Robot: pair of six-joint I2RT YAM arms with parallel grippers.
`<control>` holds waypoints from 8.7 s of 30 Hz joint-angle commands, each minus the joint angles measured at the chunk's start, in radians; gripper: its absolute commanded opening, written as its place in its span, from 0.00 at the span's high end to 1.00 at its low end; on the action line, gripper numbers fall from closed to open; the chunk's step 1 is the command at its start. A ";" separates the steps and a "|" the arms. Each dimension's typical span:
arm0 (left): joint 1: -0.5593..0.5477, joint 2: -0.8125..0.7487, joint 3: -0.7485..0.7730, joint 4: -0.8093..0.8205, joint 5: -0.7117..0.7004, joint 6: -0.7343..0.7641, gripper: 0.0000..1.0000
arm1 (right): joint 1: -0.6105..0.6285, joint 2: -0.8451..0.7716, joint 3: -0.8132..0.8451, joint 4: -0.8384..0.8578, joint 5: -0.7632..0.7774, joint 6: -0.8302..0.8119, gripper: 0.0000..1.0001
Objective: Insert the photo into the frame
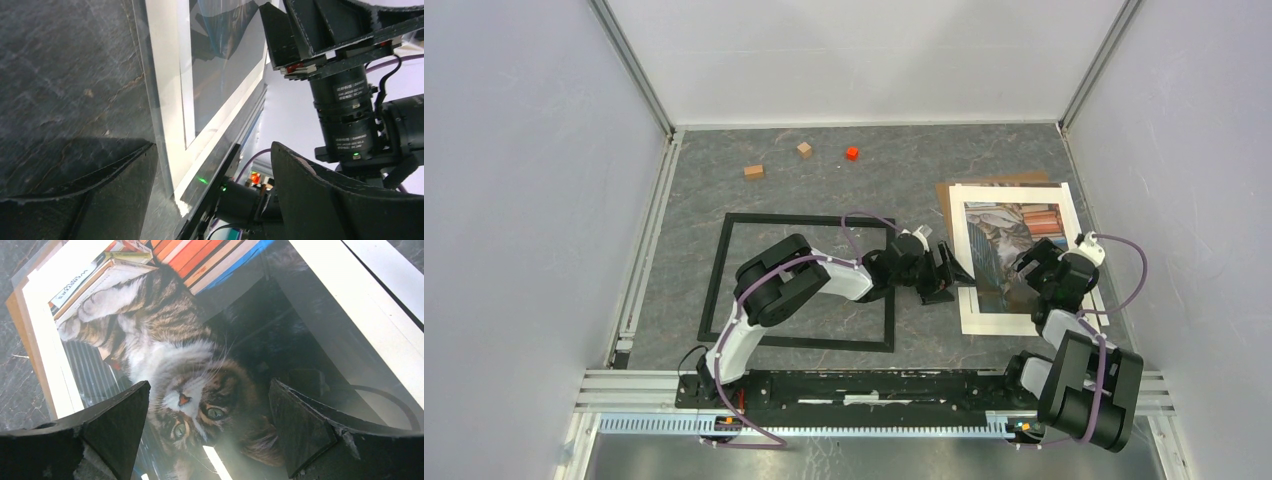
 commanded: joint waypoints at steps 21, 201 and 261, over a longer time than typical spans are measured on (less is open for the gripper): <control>-0.003 -0.013 0.036 0.092 -0.030 -0.092 0.39 | -0.003 0.035 -0.017 0.047 -0.078 0.025 0.07; 0.381 -1.387 0.332 -1.326 -0.220 0.926 0.00 | 1.043 0.725 0.591 0.621 -0.540 0.849 1.00; 0.486 -1.284 0.229 -1.160 -0.182 0.875 0.00 | 0.974 0.474 0.549 0.422 -0.468 0.518 1.00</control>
